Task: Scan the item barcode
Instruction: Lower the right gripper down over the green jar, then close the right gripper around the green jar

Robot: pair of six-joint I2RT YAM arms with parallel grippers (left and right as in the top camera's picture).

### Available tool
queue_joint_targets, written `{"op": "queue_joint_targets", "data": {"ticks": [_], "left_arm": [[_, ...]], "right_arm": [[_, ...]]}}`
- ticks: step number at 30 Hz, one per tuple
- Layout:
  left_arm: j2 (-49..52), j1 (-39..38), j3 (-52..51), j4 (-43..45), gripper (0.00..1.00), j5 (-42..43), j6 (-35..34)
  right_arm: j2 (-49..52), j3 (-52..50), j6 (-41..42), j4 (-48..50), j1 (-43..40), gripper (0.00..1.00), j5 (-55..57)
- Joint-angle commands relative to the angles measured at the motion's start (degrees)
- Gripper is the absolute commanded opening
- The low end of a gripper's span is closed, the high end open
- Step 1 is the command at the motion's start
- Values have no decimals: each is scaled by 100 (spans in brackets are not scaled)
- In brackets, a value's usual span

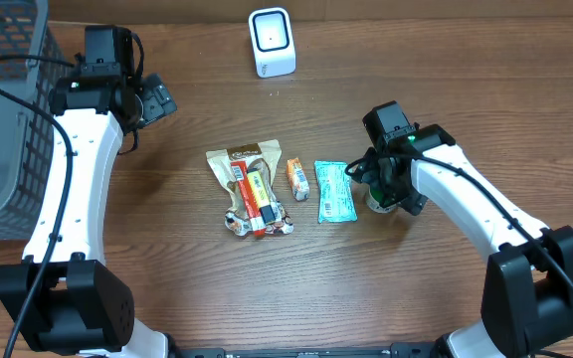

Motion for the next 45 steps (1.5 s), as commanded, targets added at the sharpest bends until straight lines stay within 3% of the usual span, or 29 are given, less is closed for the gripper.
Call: {"op": "queue_joint_targets", "data": {"ticks": [1,6,11,16,22,24,29,35,45], "left_arm": [[-50,24,31,4,100,-13,122],[-50,24,31,4,100,-13,125],[-50,24,31,4,100,-13,125],[-50,24,31,4,100,-13,125],[-50,24,31,4,100,-13,122],[-50,24,31,4,100,-13,122],[-50,24,31,4,100,-13,125],[-50,24,31,4,100,-13,125],[-50,24,31,4,100,-13,125]], "right_arm": [[22,-50,105,50,-44,89,-94],[22,-50,-227,22,-44,78,-94],[22,-50,-498,-122,-44,77,-90],[22,-50,-1794,-37,-44,67,-81],[22,-46,-3263,-15,-44,64,-81],[22,-39,-3493,-13,-44,66,-79],[22,-39,-3394,72,-44,99,-76],[22,-39,-2605,348,-44,100,-79],[24,-48,-2455,380,-125,100,-79]]}}
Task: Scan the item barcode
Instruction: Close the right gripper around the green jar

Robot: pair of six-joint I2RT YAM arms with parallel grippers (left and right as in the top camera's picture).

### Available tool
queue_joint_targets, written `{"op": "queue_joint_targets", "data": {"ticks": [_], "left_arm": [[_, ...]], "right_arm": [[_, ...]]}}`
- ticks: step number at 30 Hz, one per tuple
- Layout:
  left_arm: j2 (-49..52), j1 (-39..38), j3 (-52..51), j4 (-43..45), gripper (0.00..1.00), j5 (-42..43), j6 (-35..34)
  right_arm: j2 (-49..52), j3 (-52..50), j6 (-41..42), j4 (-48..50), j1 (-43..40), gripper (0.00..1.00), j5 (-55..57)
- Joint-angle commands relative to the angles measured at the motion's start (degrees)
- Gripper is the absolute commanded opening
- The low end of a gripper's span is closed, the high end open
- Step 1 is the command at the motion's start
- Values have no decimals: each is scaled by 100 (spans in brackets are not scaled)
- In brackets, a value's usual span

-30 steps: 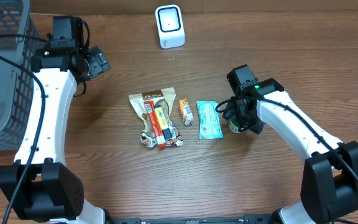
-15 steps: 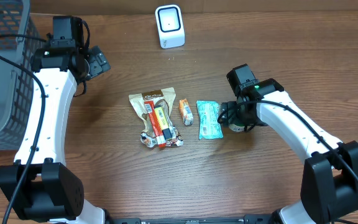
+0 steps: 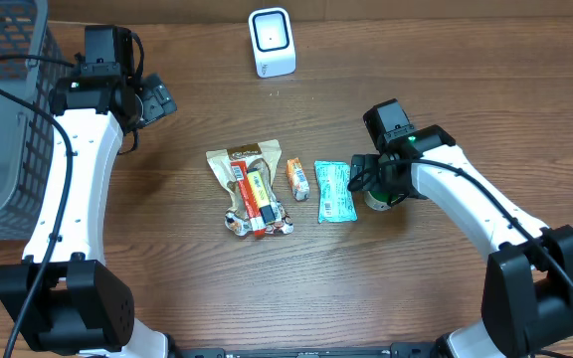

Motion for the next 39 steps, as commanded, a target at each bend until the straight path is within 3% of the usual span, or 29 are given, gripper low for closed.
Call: {"op": "queue_joint_targets", "data": {"ticks": [1,39], "left_arm": [[-50,24,31,4,100,-13,125],[-50,24,31,4,100,-13,125]], "right_arm": [[15,-26,142,31,-83,100,-4],[17,-28,400,-42,-83,100,-24]]}}
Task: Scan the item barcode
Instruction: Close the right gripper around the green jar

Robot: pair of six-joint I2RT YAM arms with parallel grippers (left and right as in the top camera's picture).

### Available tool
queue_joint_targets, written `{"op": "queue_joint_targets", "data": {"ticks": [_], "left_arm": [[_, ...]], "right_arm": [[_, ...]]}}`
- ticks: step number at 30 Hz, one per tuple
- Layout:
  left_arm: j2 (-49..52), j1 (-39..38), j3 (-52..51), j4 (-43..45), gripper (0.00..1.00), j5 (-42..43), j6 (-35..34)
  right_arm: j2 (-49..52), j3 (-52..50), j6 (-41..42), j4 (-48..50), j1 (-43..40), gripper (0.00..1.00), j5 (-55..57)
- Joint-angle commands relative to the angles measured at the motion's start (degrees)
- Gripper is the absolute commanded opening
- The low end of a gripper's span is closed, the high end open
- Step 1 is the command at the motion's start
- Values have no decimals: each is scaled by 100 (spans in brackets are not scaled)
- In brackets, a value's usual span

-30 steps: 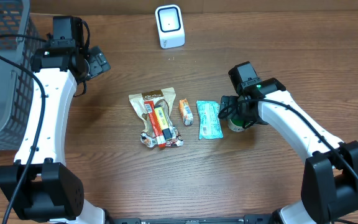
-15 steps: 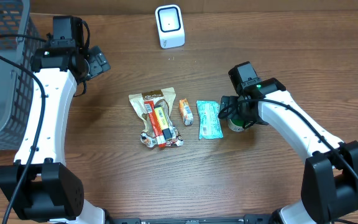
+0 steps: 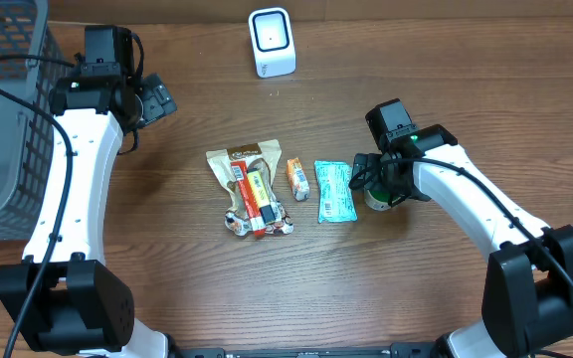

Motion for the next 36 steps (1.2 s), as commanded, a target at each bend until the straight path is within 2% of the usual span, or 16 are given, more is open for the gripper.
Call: {"op": "queue_joint_targets", "data": {"ticks": [1,12,36], "left_arm": [[-50,24,31,4,100,-13,125],[-50,24,31,4,100,-13,125],[-50,24,31,4,100,-13,125]], "right_arm": [[15,-28,221,17,-39,100,-13],[17,-31,369,-2,-37,96,-13],[197,-35,669,15,-44,96,-66]]}}
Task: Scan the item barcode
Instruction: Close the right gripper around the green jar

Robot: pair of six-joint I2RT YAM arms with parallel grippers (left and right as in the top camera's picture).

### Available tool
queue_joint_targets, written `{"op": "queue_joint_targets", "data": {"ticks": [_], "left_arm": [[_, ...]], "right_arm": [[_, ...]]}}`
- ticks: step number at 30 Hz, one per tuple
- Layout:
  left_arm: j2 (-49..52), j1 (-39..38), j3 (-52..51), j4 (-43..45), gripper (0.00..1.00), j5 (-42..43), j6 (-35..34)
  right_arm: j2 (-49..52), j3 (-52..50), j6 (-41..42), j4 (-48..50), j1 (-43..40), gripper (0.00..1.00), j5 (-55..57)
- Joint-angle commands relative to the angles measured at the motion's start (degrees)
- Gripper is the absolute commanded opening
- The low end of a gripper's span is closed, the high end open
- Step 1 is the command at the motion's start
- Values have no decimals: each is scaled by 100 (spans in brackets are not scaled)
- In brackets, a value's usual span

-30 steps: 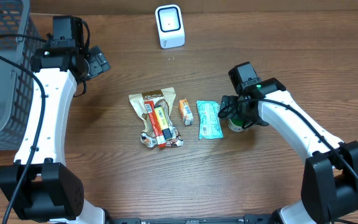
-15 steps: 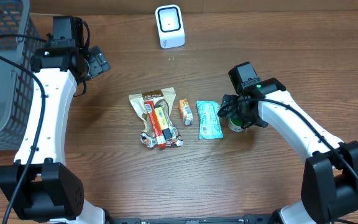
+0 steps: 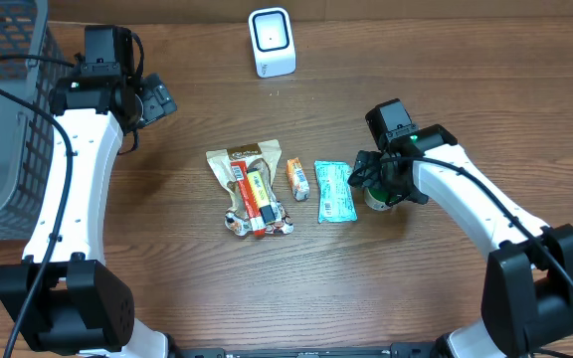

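Note:
A white barcode scanner [image 3: 272, 42] stands at the table's far edge. Mid-table lie a brown pouch [image 3: 246, 162], a red and yellow bar [image 3: 258, 199], a small orange pack [image 3: 297, 179] and a teal packet [image 3: 333, 191]. Just right of the teal packet sits a small round green-and-white item [image 3: 377, 203]. My right gripper [image 3: 371, 182] hangs directly over it, its fingers hidden beneath the wrist. My left gripper [image 3: 159, 99] is held far off at the back left, over bare wood, with nothing seen in it.
A grey mesh basket fills the left edge of the table. Black cables run along both arms. Bare wood lies between the scanner and the row of items, and in front of the items.
At the oldest moment my right wrist covered most of the round item beside the teal packet. By 2.5 s ago it had shifted slightly back and left, showing more of the item below it. It has stayed there since. The left arm and the items never moved.

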Motion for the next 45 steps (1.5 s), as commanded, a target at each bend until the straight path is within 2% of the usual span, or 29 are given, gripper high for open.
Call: {"op": "queue_joint_targets", "data": {"ticks": [1,8,14,19,29,34,35,36,37,45], "left_arm": [[-50,24,31,4,100,-13,125],[-50,24,31,4,100,-13,125],[-50,24,31,4,100,-13,122],[-50,24,31,4,100,-13,125],[-50,24,31,4,100,-13,125],[-50,24,31,4,100,-13,125],[-50,24,31,4,100,-13,125],[-50,24,31,4,100,-13,125],[-50,24,31,4,100,-13,125],[-50,24,31,4,100,-13,125]], "right_arm": [[214,-37,122,17,-42,96,-105],[540,-37,267,109,-179,96,-142],[540,-46,258,138,-538,86,-588],[540,-74,240,125,-654,86,-1110],[540,-96,417,111,-636,75,-1051],[538,-98,413,98,-636,61,-1056],[538,-90,411,79,-636,56,-1102],[535,-68,411,28,-638,46,-1180],[533,-31,409,-59,-656,42,-1281],[509,529,365,-1187,-750,41,-2782]]}}
